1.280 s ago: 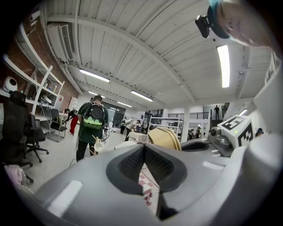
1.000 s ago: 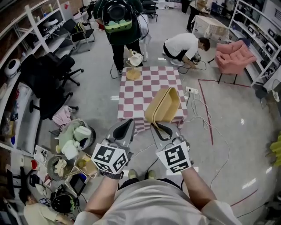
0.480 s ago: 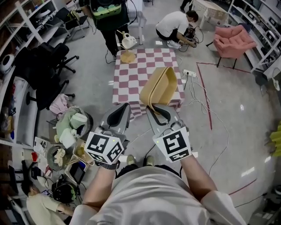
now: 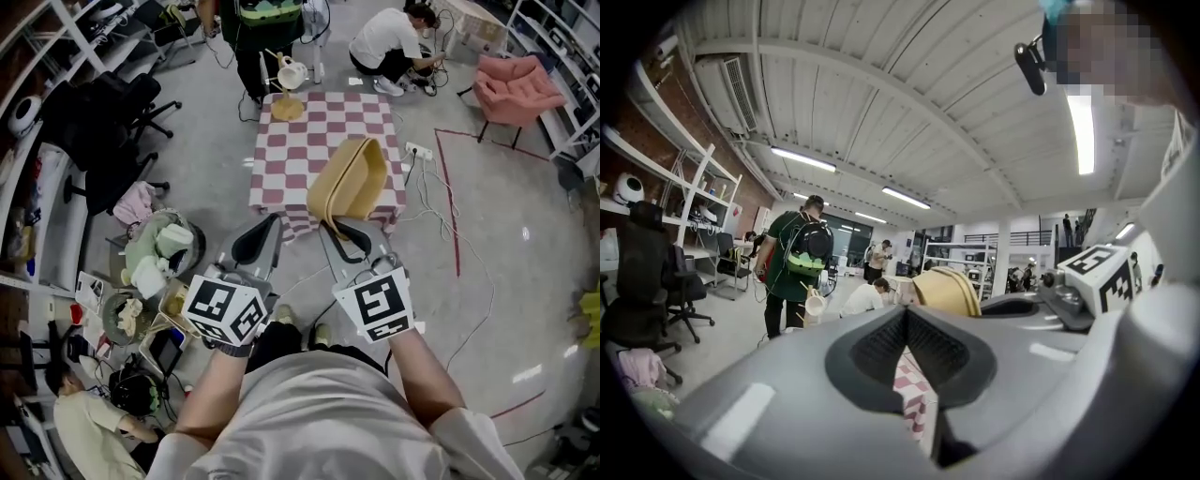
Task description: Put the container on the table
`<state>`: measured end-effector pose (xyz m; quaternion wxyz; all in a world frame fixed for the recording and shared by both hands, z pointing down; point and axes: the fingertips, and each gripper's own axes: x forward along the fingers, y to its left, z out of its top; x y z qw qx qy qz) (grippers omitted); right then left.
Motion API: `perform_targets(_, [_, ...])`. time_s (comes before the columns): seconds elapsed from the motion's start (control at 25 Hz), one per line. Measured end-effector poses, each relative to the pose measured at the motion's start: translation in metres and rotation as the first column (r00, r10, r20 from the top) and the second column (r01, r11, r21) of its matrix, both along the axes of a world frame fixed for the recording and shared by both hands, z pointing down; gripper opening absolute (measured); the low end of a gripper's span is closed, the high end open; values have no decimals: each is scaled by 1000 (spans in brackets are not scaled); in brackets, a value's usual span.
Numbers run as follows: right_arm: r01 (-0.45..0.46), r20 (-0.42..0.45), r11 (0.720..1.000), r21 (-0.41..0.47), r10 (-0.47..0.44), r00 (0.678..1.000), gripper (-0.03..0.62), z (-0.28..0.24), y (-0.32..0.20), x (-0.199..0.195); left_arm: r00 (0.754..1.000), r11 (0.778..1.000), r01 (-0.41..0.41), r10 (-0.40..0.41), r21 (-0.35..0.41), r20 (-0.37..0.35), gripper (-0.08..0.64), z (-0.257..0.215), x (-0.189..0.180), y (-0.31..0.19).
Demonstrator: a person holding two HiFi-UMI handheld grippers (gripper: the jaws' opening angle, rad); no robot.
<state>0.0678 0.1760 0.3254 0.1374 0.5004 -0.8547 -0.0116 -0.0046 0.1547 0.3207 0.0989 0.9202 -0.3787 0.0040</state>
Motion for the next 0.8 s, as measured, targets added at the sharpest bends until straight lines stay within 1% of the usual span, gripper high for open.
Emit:
perform_targets(0.16, [6,-17,1000,-20,-7,1000,32,12,-18,-6,1000,1000,10,-10,-8,-6,2,7,-7,-17])
perform_targets(0.32, [2,-45,999,-44,-4,999,32,27,-50,-13,1000,1000,12,-12,-17,-16,2,17,-15,-50])
perform_targets(0.56, [-22,-89,996,-86,14,996,32,45,-116,-25,1000,1000,-20,19,-23,-23,2,28,-23,-124])
perform_targets(0.8, [-60,-104,991,-123,47,993,32,62,-184,-38,998,997,-66,65,-42,-26,2,40,-31,-198])
